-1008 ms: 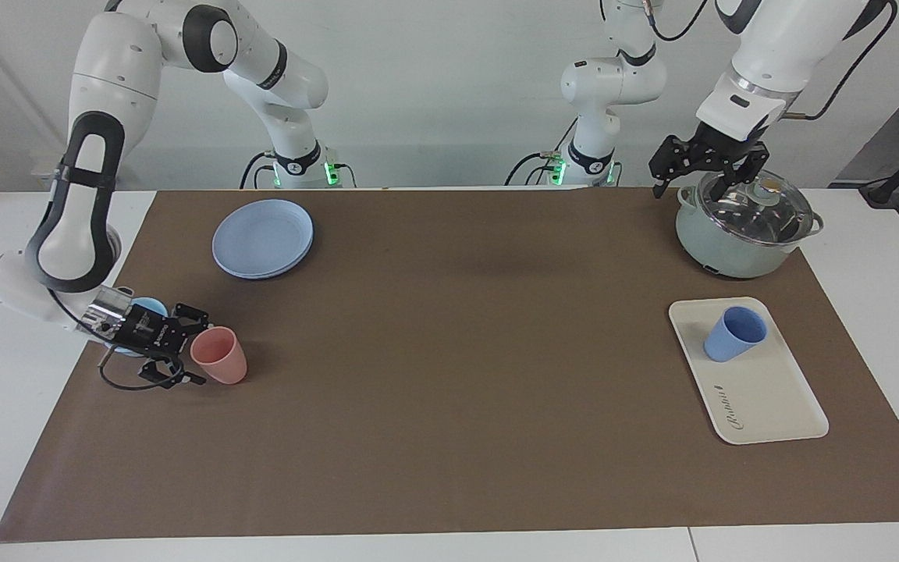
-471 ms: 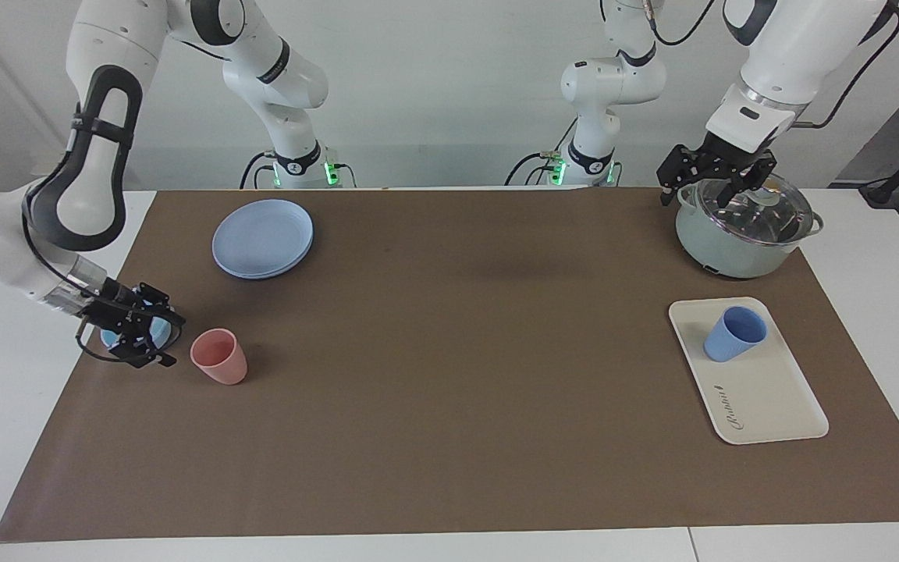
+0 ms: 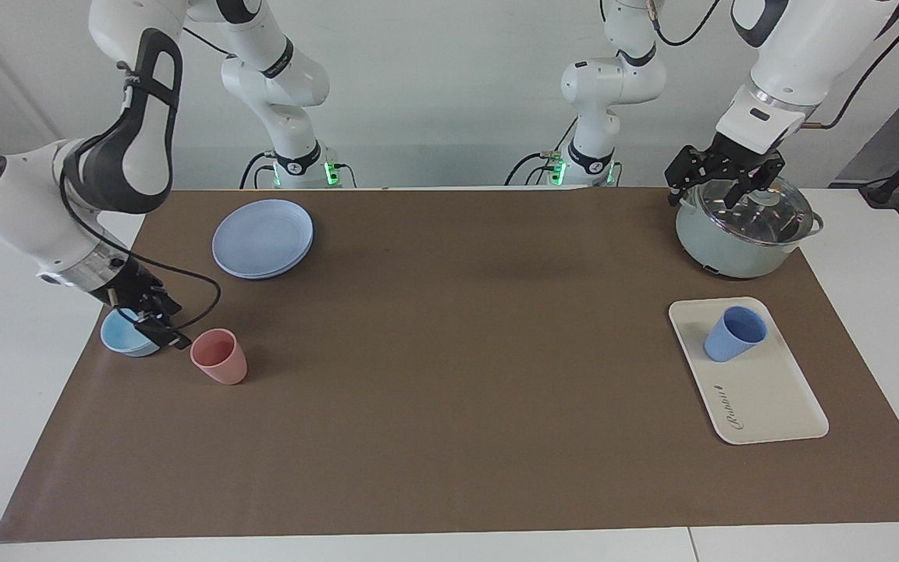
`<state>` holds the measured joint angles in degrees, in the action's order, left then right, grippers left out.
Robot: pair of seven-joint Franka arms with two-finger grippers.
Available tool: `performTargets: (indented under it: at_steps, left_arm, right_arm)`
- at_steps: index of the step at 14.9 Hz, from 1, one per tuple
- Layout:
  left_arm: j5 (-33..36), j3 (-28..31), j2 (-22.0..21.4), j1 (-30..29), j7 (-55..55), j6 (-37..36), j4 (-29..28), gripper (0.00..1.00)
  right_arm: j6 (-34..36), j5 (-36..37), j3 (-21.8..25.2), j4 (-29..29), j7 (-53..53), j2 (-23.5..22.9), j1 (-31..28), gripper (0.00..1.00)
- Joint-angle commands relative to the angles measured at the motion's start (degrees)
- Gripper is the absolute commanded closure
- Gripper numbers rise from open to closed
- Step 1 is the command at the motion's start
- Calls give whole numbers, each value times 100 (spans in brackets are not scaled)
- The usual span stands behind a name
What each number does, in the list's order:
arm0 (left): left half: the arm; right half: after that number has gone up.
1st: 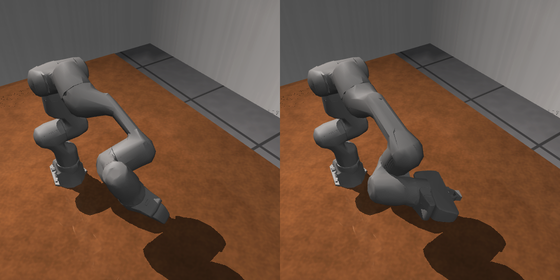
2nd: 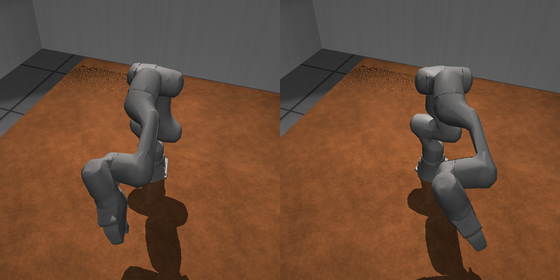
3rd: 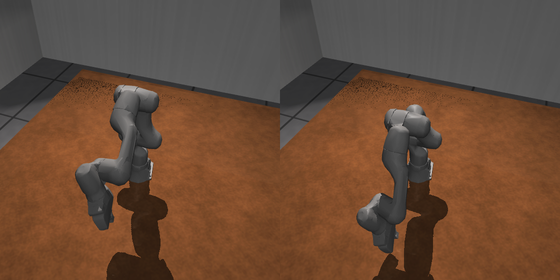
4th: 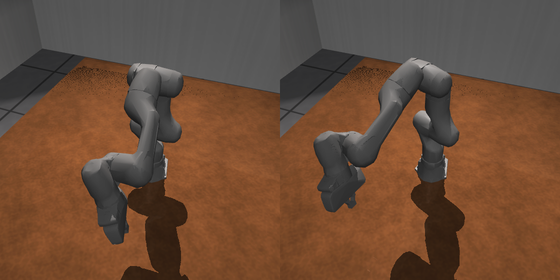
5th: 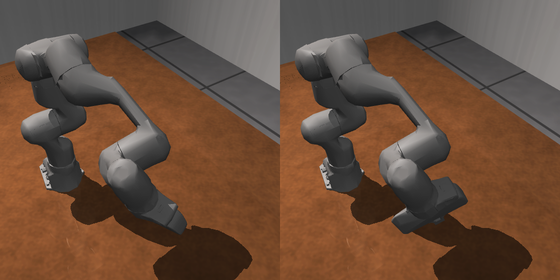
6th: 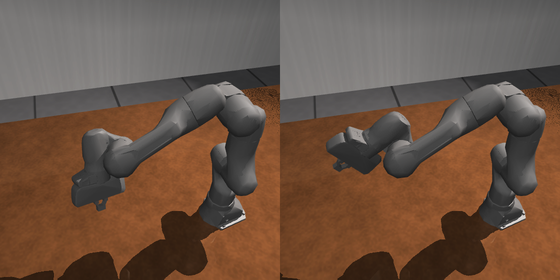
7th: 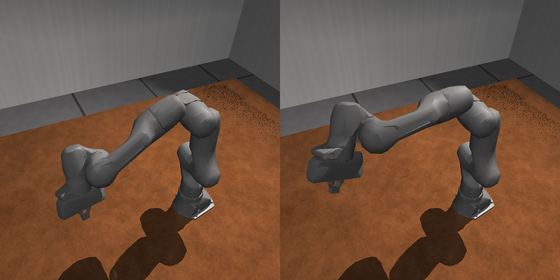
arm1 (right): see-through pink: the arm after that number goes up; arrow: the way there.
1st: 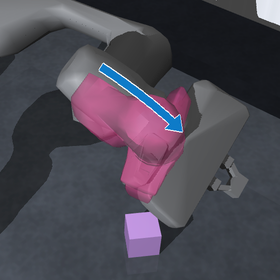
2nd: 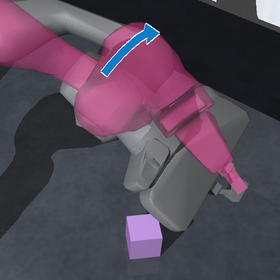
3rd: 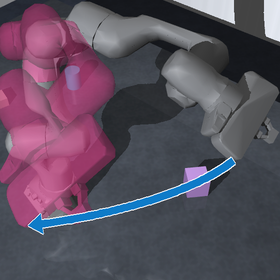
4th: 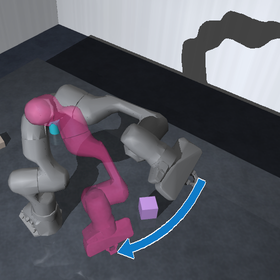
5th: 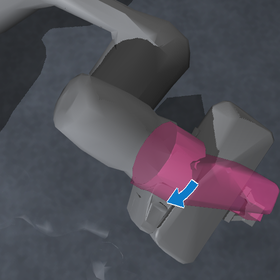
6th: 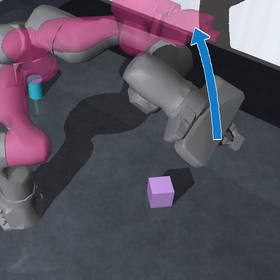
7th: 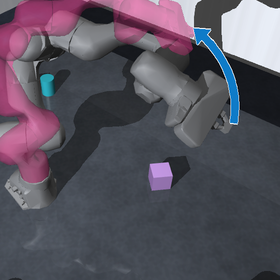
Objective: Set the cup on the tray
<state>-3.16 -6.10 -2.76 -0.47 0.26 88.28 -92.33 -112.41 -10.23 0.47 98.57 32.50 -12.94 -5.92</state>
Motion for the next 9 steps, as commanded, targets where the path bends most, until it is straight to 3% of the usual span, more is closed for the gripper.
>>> performTargets:
  at_steps: [1, 4, 9]
  left_arm:
    - [131, -5, -128, -23, -79, -21, -137, 0]
    - [131, -5, -111, -14, -70, 31, -119, 0]
    - [131, 4, -155, -23, -96, 40, -233, 0]
  right_arm:
    - [200, 643, 5, 119, -1023, 326, 397, 0]
    - [649, 812, -4, 119, -1254, 704, 837, 0]
    - [1141, 812, -4, -21, -2088, 1241, 917, 0]
